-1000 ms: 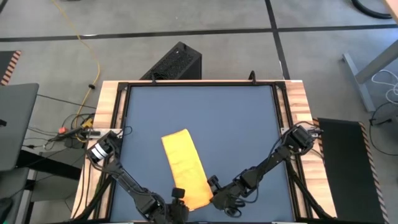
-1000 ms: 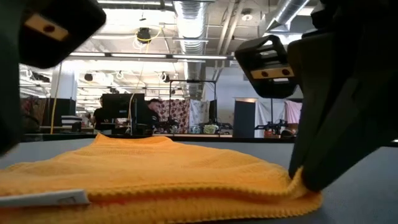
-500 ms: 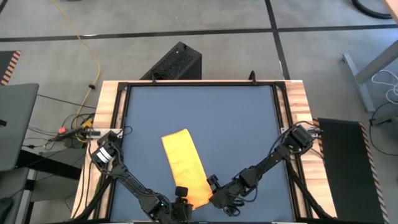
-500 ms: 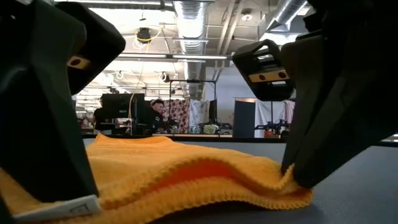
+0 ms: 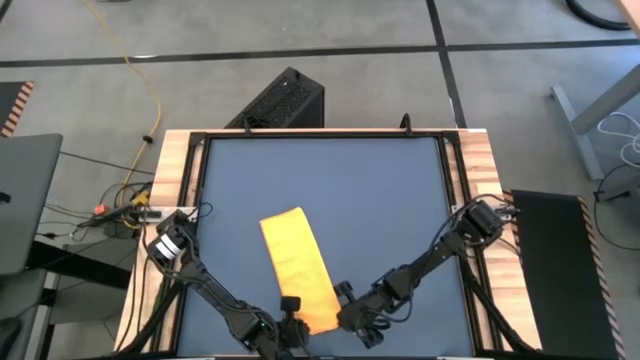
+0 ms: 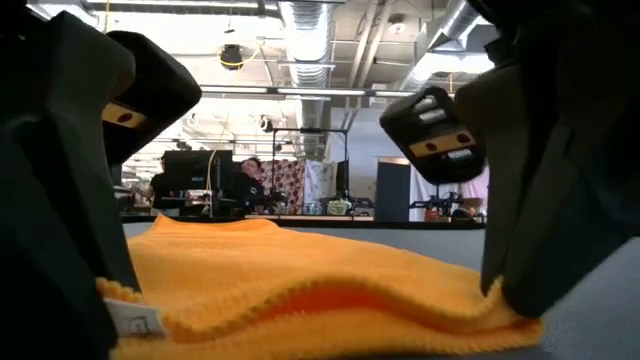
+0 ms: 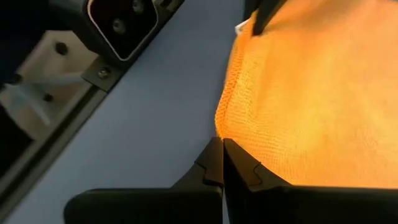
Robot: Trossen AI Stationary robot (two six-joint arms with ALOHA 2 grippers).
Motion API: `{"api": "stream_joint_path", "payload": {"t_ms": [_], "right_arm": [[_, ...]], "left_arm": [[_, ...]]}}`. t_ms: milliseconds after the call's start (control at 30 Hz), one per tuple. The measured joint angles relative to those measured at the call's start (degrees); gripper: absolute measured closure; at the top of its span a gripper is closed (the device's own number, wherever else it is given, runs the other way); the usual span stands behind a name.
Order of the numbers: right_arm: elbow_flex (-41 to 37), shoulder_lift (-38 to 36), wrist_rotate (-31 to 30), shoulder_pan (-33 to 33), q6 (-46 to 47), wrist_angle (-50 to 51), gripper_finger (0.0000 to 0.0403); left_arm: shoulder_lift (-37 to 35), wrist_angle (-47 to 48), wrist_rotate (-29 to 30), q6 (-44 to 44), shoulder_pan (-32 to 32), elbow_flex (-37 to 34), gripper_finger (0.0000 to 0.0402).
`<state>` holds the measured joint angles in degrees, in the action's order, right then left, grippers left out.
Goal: Roll towel into tight, uniform cylinder
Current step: Roll the orange microfiber towel
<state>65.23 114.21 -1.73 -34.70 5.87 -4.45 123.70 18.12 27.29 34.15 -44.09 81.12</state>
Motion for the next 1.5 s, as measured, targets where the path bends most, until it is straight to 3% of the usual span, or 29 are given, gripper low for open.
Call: {"api": "stream_joint_path", "payload": {"t_ms": [167,267,433,567,833,967,1233,1500], "right_arm": [[0.07,-0.04,3.22,0.61,4.01,-0.87,0.0387],[0.07,-0.07,6.02,1.74,5.41,-0.92,0.0387],[0.07,-0.07,9.82,3.51,8.17,-1.10,0.0387],[0.05,-0.26,10.07,3.77,10.16,-1.70,0.0387],[-0.35,-0.35,7.85,4.17,19.74,-1.66,0.0387],[-2.57,-0.37,5.05,4.15,22.54,-5.37,0.0387],[-10.80,-0.42,6.19,4.15,31.62,-25.09,0.0387],[-12.96,-0.50,6.40,3.56,31.44,-25.31,0.0370]], "left_arm": [[-1.72,0.26,0.41,1.85,-0.75,-0.57,0.0401],[-1.84,-1.46,0.44,7.89,-0.81,-3.20,0.0401],[-2.37,-21.08,0.21,9.21,-1.28,-10.20,0.0401],[-4.79,-29.11,1.07,8.43,-1.69,-14.88,0.0401],[-6.34,-36.07,-0.37,18.29,-1.98,-22.16,0.0401],[-6.34,-38.97,-1.65,19.11,-1.83,-23.33,0.0401],[-6.43,-44.12,-7.38,20.14,-0.45,-23.48,0.0401],[-6.65,-44.45,-10.14,22.86,1.50,-23.33,0.0401]]}}
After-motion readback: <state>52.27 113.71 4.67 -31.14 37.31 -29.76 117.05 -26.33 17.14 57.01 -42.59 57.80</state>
